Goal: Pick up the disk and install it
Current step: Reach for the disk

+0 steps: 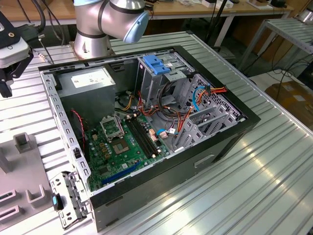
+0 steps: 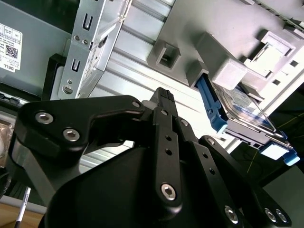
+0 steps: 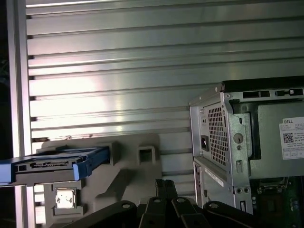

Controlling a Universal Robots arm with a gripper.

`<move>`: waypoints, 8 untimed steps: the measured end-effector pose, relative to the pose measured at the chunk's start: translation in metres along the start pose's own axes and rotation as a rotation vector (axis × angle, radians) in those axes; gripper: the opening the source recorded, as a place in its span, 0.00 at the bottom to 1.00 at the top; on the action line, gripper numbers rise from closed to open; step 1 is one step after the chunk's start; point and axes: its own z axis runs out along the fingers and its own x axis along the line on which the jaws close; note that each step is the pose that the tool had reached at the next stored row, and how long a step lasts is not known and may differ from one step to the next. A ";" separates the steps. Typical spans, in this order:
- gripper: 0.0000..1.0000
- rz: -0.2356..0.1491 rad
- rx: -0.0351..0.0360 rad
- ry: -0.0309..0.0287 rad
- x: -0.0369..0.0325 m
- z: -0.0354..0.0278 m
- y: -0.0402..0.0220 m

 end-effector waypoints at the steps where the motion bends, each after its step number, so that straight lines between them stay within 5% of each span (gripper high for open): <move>1: 0.11 0.000 0.0001 0.0002 0.0006 0.0000 -0.0001; 8: 0.11 0.000 0.0000 0.0008 0.0054 0.0001 -0.0004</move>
